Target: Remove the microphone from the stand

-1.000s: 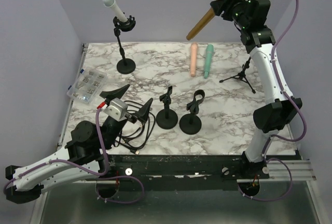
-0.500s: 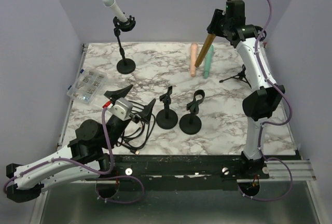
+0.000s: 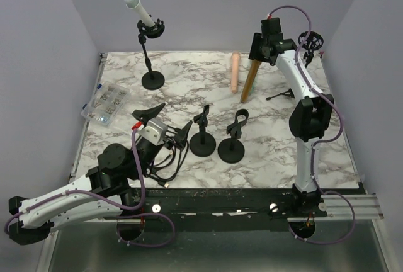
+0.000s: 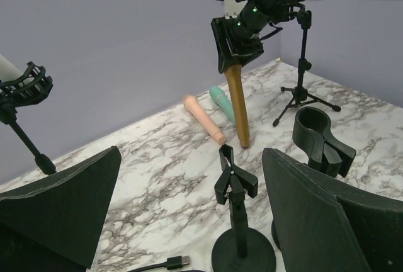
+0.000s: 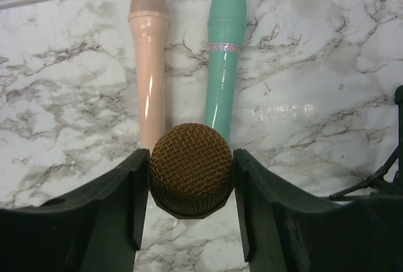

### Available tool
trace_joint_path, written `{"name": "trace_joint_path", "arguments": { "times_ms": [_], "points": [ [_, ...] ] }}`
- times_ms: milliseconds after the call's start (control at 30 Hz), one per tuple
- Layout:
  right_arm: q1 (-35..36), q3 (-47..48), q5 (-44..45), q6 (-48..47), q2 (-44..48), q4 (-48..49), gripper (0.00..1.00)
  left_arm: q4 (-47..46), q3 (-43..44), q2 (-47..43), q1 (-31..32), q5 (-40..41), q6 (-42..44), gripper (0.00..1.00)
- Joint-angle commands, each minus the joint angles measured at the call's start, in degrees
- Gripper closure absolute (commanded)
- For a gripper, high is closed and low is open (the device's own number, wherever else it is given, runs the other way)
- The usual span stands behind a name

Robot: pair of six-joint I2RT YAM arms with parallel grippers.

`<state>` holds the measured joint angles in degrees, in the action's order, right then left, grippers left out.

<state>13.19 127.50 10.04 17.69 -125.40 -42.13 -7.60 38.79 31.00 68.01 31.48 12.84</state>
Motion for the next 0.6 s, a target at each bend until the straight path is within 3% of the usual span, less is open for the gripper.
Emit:
{"name": "trace_joint_path", "arguments": {
  "times_ms": [0,567],
  "points": [
    [0.21,1.61,2.51,-0.80,-3.52,1.44,0.99,-1.11,0.81,0.21,0.21,1.44,0.78,0.03],
    [0.25,7.54,4.30,-0.73,-12.74,10.18,0.99,-2.24,0.11,2.91,0.28,2.67,3.21,0.02]
  ]
}}
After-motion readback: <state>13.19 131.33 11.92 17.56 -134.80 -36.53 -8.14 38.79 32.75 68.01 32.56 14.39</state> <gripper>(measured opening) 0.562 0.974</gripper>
